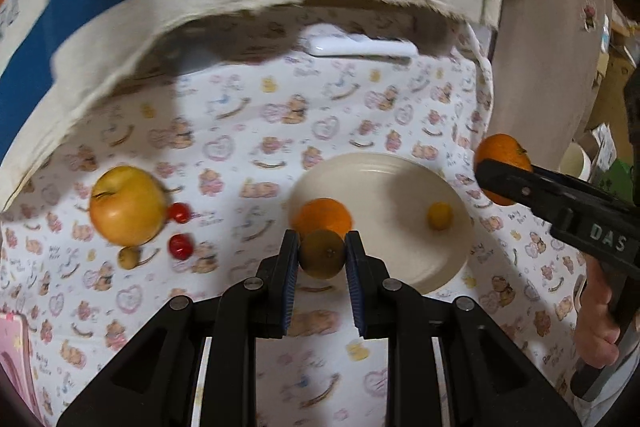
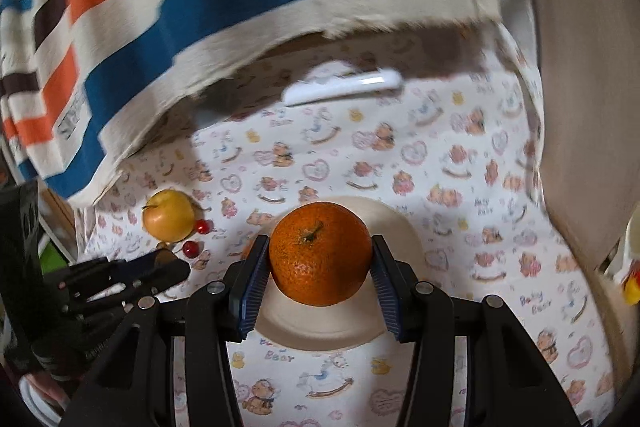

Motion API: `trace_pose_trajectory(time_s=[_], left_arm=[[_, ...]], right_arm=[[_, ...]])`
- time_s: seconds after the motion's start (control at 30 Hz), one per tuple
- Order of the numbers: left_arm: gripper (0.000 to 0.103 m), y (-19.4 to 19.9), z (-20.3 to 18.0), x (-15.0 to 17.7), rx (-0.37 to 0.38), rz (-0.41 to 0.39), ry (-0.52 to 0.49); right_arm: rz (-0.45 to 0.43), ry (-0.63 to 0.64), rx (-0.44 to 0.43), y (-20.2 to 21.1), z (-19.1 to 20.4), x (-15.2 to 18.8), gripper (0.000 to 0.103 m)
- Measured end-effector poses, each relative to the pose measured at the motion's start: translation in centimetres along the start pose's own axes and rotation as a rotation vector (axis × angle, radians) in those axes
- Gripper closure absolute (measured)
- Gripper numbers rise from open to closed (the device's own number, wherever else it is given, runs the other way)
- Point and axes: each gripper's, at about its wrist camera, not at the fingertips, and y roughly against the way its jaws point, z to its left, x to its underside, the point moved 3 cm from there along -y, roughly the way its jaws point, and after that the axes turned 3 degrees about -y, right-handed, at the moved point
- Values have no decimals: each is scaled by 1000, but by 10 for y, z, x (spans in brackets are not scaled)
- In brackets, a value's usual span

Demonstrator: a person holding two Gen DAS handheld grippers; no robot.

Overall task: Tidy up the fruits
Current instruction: 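Carry the brown fruit and the orange toward the cream plate with both tools, then open the left tool to drop the brown fruit on the plate while the right tool releases its orange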

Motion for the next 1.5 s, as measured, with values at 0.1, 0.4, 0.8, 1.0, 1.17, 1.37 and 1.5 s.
trace_pose_trajectory(time_s=[0.1, 0.4, 0.8, 1.0, 1.17, 1.37, 1.5], left_arm=[[81, -14, -18, -2, 22, 37, -37], [81, -58, -41, 6, 71, 145, -43], [81, -70, -37, 11, 57, 180, -51], [81, -79, -31, 14, 48, 205, -36], [81, -80, -30, 13, 58, 205, -30], [55, -73, -31, 12, 47, 175, -41], [55, -59, -29, 8, 21, 138, -53]], right_arm=[[24, -37, 11, -7, -15, 0, 52], [51, -90, 23, -16, -32, 2, 52], [97, -90, 35, -30, -36, 8, 52], [111, -91, 41, -33, -36, 11, 52], [120, -90, 37, -35, -34, 12, 52], [119, -92, 39, -35, -34, 12, 52], [116, -92, 38, -34, -34, 13, 52]])
